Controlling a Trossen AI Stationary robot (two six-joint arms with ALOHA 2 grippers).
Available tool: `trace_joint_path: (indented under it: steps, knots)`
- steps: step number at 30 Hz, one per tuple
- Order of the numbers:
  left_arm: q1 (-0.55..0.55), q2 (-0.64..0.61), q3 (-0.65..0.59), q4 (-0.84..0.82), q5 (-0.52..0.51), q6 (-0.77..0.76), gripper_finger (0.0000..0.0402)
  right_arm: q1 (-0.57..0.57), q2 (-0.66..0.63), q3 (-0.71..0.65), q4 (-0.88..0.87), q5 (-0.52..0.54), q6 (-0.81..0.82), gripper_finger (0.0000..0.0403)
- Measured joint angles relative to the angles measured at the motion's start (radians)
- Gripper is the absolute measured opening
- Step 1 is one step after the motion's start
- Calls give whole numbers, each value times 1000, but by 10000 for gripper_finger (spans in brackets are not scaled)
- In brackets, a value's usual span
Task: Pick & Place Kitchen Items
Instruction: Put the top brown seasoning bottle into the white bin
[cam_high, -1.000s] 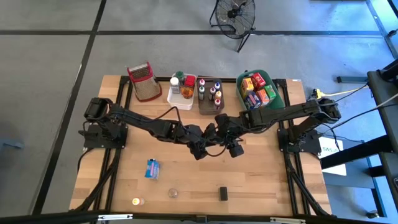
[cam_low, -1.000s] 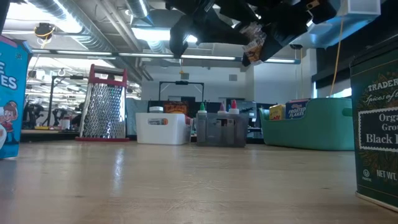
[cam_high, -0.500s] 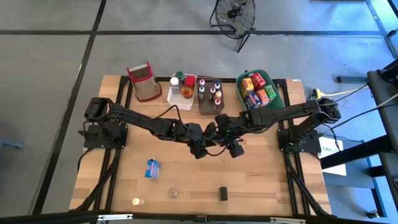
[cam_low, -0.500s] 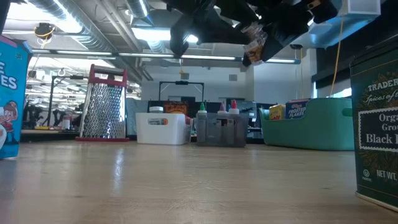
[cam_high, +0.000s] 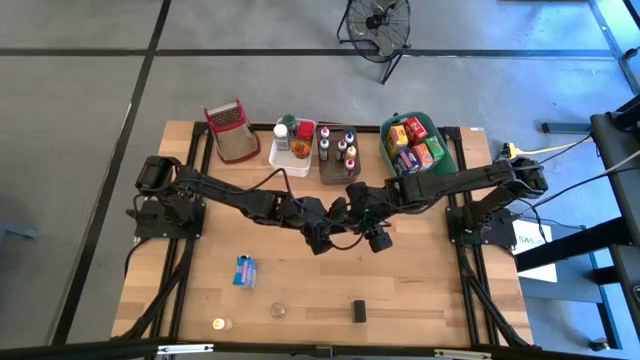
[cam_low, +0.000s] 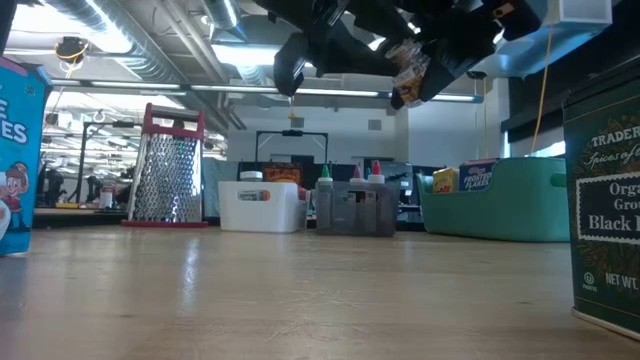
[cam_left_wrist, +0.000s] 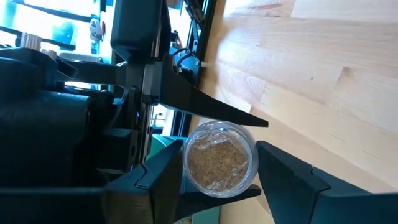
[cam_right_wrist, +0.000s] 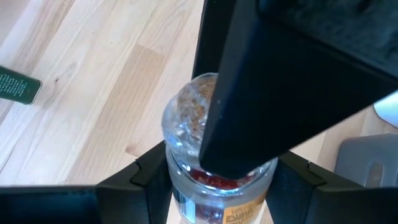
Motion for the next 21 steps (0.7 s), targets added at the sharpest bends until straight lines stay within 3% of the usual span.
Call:
trace_joint_path:
  steps: [12,21]
  knots:
    - [-1,0,0,0,-23,4,159,0,0,0,1,0,-7,197]
    - [-3,0,-1,16,-21,4,169,0,0,0,3,-4,-8,197]
